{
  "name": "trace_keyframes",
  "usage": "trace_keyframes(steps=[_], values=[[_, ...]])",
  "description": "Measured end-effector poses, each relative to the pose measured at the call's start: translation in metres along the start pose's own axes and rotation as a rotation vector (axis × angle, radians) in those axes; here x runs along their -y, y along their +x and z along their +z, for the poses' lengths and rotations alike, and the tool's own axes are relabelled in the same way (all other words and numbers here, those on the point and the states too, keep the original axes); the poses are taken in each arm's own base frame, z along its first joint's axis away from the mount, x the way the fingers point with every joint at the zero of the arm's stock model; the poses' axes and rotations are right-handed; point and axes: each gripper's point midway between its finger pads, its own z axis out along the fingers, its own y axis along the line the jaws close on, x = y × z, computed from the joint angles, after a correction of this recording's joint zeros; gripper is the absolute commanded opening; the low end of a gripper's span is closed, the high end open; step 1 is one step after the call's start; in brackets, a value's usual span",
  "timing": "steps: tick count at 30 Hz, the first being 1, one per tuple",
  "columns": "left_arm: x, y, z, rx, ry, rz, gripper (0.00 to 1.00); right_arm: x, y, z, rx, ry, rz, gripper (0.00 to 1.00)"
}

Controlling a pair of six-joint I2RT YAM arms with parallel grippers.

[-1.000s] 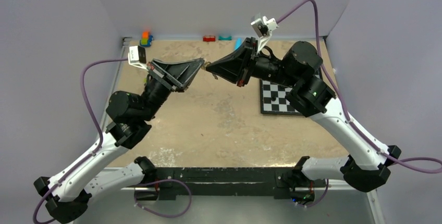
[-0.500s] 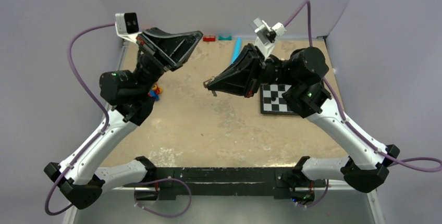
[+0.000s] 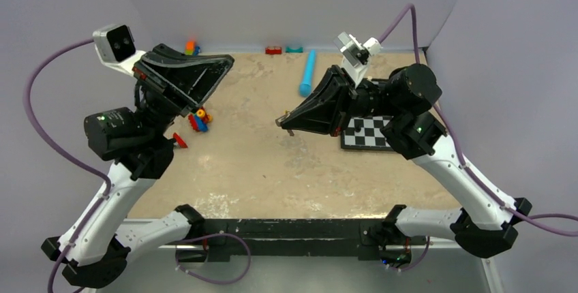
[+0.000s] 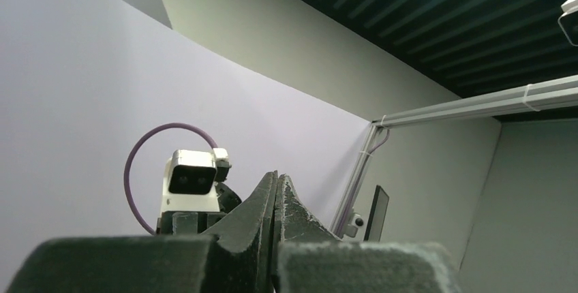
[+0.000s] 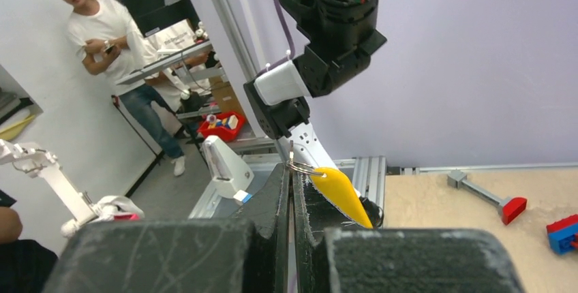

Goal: Remove the keys from the keyring

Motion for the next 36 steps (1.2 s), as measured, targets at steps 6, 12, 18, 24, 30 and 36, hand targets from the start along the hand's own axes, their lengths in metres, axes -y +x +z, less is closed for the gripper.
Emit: trace_keyframes(steps=[6, 12, 18, 24, 30, 36], values=[[-0.001, 0.011, 0.003, -0.133, -0.077, 0.124, 0.34, 0.003, 0.006, 0.001, -0.039, 0.006, 0.016, 0.00], [-0.020, 0.043, -0.014, -0.393, -0.160, 0.231, 0.72, -0.003, 0.008, 0.001, -0.120, -0.027, 0.015, 0.00], [-0.047, 0.078, -0.049, -0.609, -0.228, 0.233, 0.67, -0.016, 0.010, -0.001, -0.202, -0.085, 0.007, 0.00], [-0.075, 0.110, -0.070, -0.677, -0.223, 0.106, 0.61, -0.019, 0.027, -0.004, -0.262, -0.153, 0.066, 0.00], [-0.088, 0.128, -0.055, -0.702, -0.116, -0.076, 0.53, -0.023, 0.043, -0.008, -0.308, -0.227, 0.123, 0.00], [-0.073, 0.132, -0.054, -0.737, -0.018, -0.153, 0.50, -0.030, 0.044, -0.012, -0.324, -0.269, 0.115, 0.00]])
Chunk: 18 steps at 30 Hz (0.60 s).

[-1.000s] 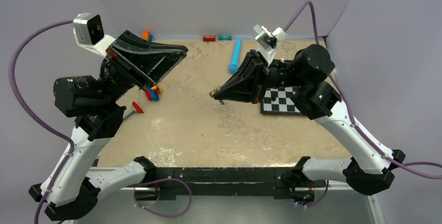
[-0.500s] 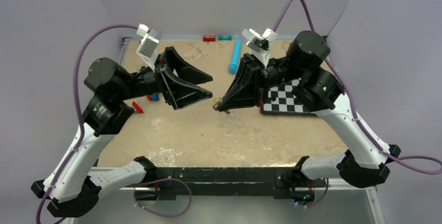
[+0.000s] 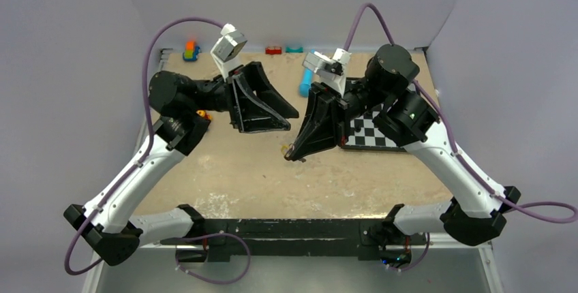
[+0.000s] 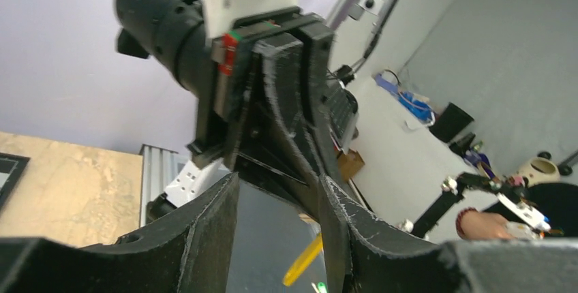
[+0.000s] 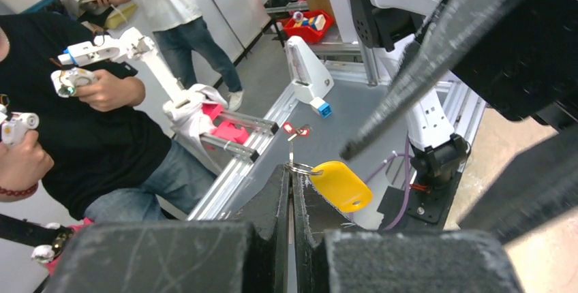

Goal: Remove the keys from the keyring

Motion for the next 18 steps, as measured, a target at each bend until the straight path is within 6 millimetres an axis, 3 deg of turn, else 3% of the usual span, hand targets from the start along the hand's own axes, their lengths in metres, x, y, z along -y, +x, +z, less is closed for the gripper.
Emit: trace_keyframes(steps=[9, 15, 18], values=[[0.040, 0.011, -0.010, -0.062, 0.109, 0.052, 0.48, -0.002, -0.005, 0.000, -0.012, -0.013, -0.027, 0.00], [0.037, 0.015, -0.011, -0.075, 0.102, 0.041, 0.47, 0.006, -0.007, 0.003, -0.014, -0.012, -0.018, 0.00], [0.036, 0.015, -0.011, -0.073, 0.098, 0.035, 0.42, 0.010, -0.006, 0.003, -0.016, -0.010, -0.006, 0.00]])
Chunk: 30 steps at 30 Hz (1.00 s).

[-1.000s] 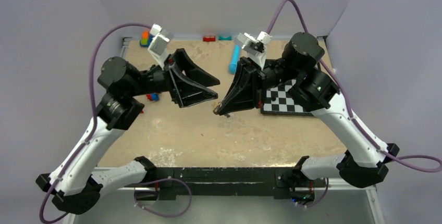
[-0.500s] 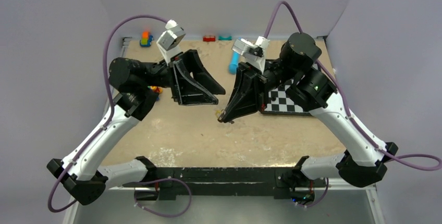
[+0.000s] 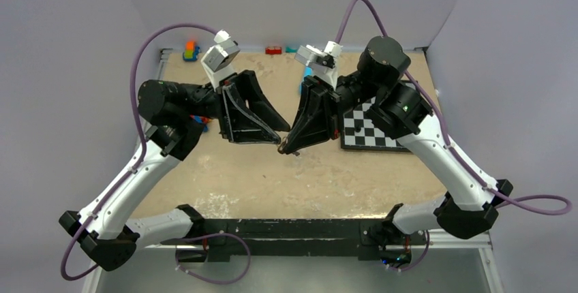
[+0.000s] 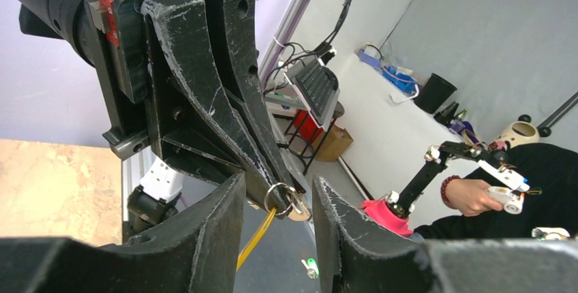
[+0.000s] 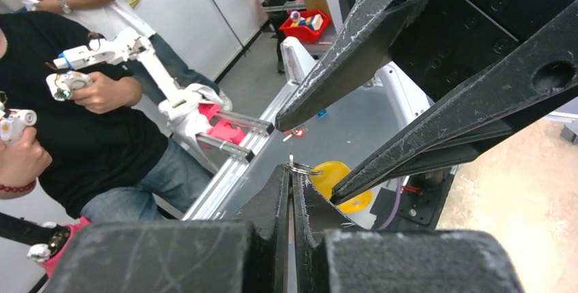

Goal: Remove the keys from the keyring

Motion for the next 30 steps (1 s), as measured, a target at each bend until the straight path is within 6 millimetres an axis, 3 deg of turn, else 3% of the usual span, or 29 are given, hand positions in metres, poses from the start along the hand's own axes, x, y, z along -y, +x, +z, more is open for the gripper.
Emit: trace_keyframes(steps=[7, 9, 14, 17, 24, 30], values=[[-0.004, 0.001, 0.002, 0.004, -0.008, -0.002, 0.22, 0.000, -0.001, 0.000, 0.002, -0.001, 0.001, 0.00], [-0.005, 0.001, 0.001, 0.004, -0.010, -0.004, 0.22, 0.000, -0.001, 0.000, 0.001, -0.004, 0.001, 0.00], [-0.008, 0.006, 0.000, -0.006, -0.016, -0.024, 0.39, -0.003, -0.002, 0.000, 0.000, -0.004, -0.006, 0.00], [-0.005, 0.009, -0.001, -0.018, -0.012, -0.026, 0.40, -0.006, -0.005, -0.001, -0.001, -0.004, -0.015, 0.00], [0.000, 0.014, -0.003, -0.034, 0.005, -0.022, 0.34, -0.008, -0.005, -0.001, -0.005, -0.001, -0.021, 0.00], [0.004, 0.012, -0.003, -0.028, 0.024, -0.019, 0.18, -0.006, -0.004, -0.001, -0.006, 0.002, -0.021, 0.00]])
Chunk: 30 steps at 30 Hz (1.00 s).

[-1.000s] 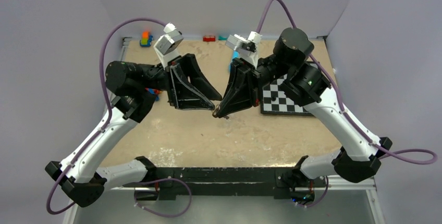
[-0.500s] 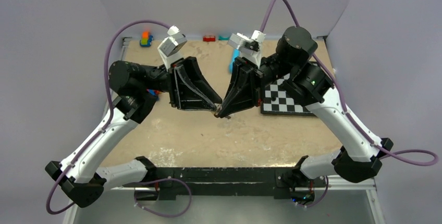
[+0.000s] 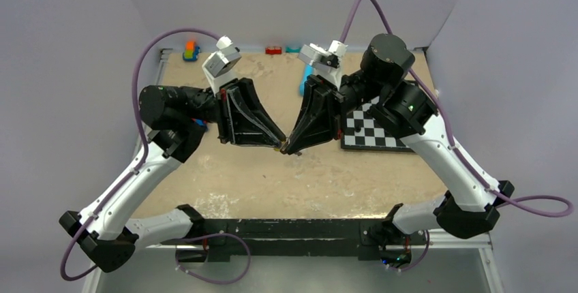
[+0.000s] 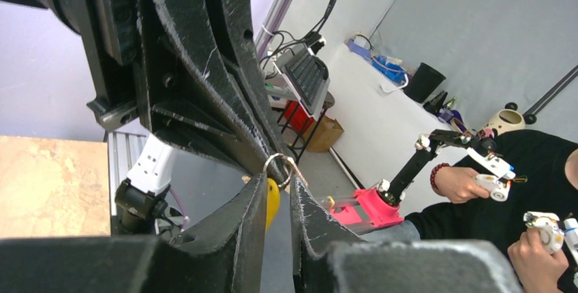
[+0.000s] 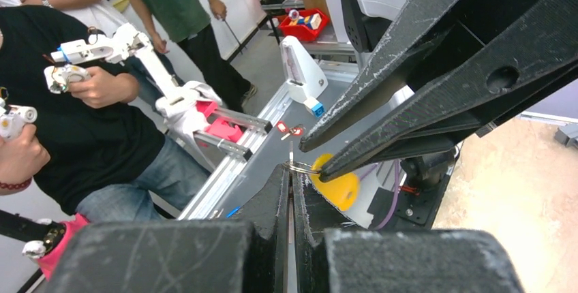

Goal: Remove the keys from the keyring

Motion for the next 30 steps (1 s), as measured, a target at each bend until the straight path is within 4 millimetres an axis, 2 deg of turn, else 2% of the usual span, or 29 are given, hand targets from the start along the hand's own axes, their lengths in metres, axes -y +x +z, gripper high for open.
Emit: trace_keyframes(steps=[3, 4, 15, 25, 30], values=[[0.001, -0.002, 0.001, 0.007, 0.014, 0.005, 0.02, 0.004, 0.001, 0.001, 0.000, 0.006, 0.007, 0.00], [0.001, -0.003, 0.002, 0.010, 0.017, 0.006, 0.00, 0.005, 0.001, 0.001, -0.001, 0.005, 0.011, 0.00], [0.001, 0.001, -0.004, 0.034, -0.084, 0.049, 0.00, 0.012, 0.009, -0.001, -0.017, 0.065, 0.034, 0.00], [0.020, -0.010, -0.021, 0.128, -0.256, 0.195, 0.00, 0.028, 0.017, -0.017, -0.023, 0.321, 0.062, 0.00], [0.015, -0.011, -0.028, 0.155, -0.330, 0.221, 0.00, 0.024, 0.019, -0.026, -0.017, 0.398, 0.062, 0.00]])
